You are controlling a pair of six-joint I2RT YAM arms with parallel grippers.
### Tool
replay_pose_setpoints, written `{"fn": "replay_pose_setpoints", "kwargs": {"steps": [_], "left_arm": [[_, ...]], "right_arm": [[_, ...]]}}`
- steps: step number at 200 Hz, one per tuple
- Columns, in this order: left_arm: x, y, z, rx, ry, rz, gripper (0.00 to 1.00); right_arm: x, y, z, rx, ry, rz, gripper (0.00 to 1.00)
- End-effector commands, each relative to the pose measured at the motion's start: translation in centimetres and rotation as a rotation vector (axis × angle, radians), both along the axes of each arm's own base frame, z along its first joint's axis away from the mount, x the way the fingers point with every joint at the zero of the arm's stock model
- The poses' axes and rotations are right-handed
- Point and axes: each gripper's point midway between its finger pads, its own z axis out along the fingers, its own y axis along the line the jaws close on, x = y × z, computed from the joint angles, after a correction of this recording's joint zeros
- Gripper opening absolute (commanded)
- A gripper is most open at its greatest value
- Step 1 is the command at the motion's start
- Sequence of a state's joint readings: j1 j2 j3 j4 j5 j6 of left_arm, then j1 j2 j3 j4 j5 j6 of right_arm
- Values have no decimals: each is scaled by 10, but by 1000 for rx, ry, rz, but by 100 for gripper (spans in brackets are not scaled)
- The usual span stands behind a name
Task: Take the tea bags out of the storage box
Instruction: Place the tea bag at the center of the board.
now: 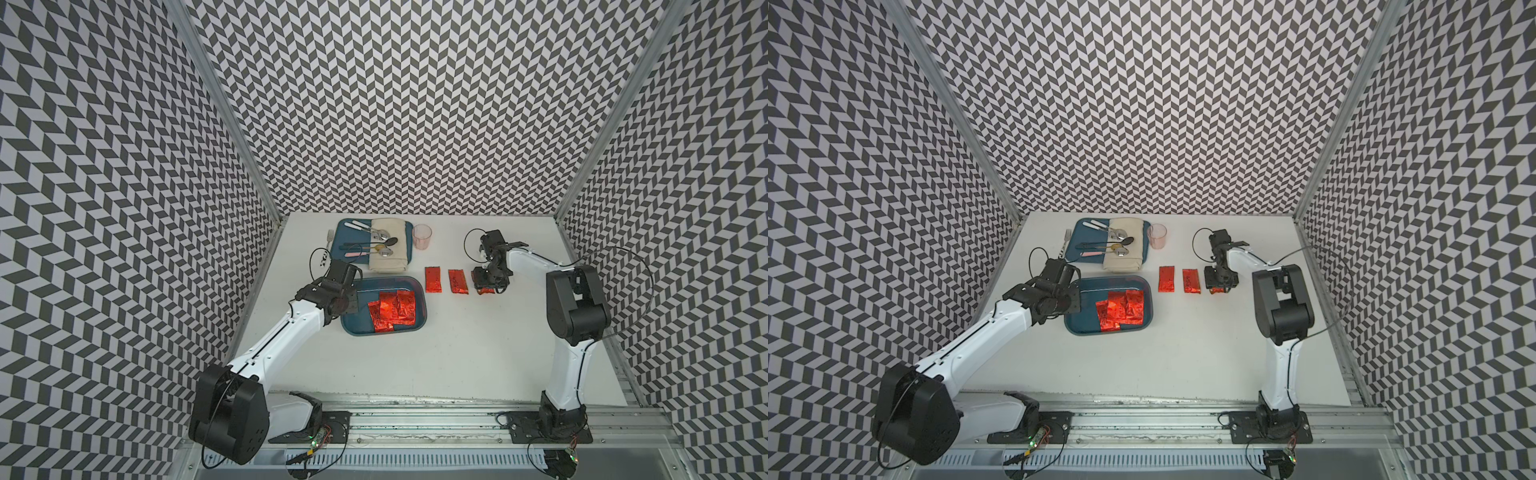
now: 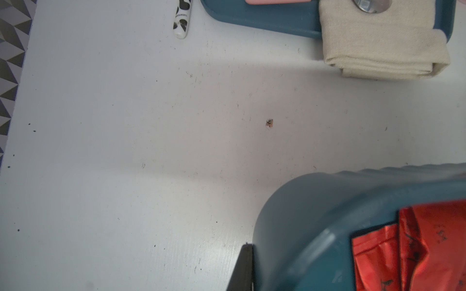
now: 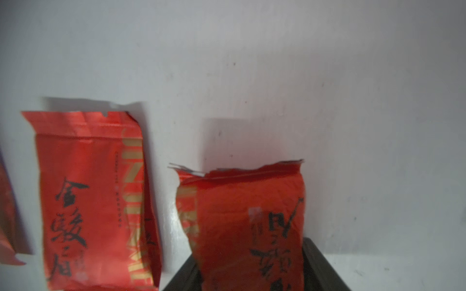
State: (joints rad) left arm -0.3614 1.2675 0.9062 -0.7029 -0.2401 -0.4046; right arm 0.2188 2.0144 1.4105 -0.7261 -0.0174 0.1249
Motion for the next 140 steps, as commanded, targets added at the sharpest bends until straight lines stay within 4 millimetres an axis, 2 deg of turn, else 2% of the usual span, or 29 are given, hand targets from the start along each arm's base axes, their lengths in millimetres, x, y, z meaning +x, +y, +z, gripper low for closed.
{"fn": "replay_pose_setpoints", "kwargs": {"steps": [1,15,30,55,85,107,125,140], "left_arm": [[4,-7,8,-26,-43,-18,0],[4,-7,8,-25,-43,-16,0],[4,-7,9,-25,-44,-17,0],[4,-8,8,-25,-43,-19,0],[4,-8,9,-24,-45,-19,0],[4,-8,9,-22,-46,-20,0],[3,-9,9,-21,-46,-21,0],[4,-9,10,-21,-49,-21,0]], "right_arm": [[-6,5,3,23,-1,-5,53],[-8,5,5,19,-4,-8,53],[-10,3,6,9,-6,-17,59],[-12,-1,9,-7,-11,-29,63],[-10,5,24,19,-38,-24,72],[-8,11,58,19,-102,-5,73],[-5,17,101,47,-196,-5,73],[-8,44,138,129,-289,39,71]]}}
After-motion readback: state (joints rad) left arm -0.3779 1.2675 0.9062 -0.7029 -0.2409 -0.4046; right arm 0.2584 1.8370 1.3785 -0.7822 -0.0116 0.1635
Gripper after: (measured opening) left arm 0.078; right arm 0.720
